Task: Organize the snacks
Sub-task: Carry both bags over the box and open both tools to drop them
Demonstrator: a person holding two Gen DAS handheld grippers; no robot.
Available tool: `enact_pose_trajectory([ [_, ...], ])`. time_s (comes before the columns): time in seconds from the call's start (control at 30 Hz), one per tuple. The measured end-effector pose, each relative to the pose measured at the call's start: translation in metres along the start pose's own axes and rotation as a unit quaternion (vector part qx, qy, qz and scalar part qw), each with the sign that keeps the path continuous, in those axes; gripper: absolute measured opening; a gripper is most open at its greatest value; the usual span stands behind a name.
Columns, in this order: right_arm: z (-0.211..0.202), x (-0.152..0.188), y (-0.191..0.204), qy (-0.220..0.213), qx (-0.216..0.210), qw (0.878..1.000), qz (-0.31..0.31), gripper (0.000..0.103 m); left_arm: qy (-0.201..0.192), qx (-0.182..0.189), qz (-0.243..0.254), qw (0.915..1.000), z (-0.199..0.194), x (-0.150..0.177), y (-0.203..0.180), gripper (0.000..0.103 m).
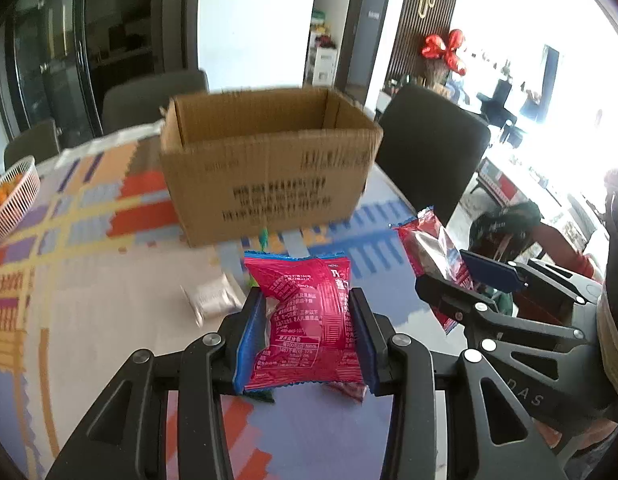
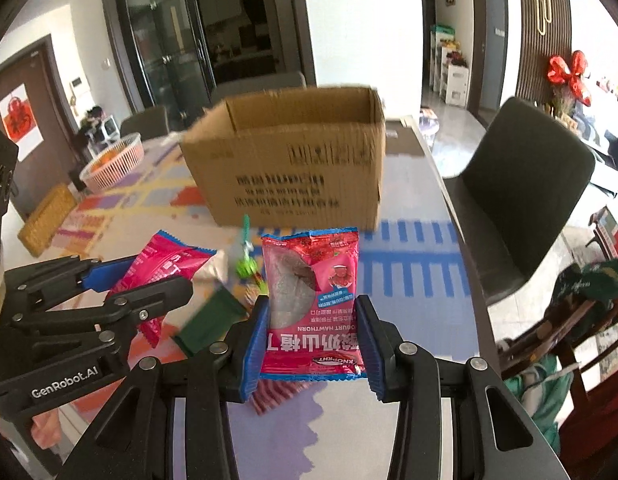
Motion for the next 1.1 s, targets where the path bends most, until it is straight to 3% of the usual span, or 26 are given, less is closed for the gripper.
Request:
enact_pose_trajectory([
  [0.37,-0.033,-0.05,0.013,-0.062,0.001,0.998,-0.01,0.043,-0.052,-0.012,-0.003,0.9986,-0.032,-0.045,0.016,0.042],
  [0.7,-0.047,-0.1,0.026,-0.092,-0.009,0.995,-0.023,0.043,-0.083,-0.033,-0.008,0.996,-0.053,-0.088,0.04,0.042],
  [1.1,-0.03,-0.165,0.03,-0.088,-0.004,0.995,-0.04,0.043,-0.07,-0.031,-0.029,0.9966,-0.036,-0.137,0.072,0.041],
])
Point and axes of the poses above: each gripper's, at about its wrist camera, not at the fingertips, and z roughly the way its jaws point, y to its left, x to its underside, the point moved 7 cm from there along z, roughly the way its jaws point, and after that the axes turned 12 degrees about y, right-handed, at the moved point
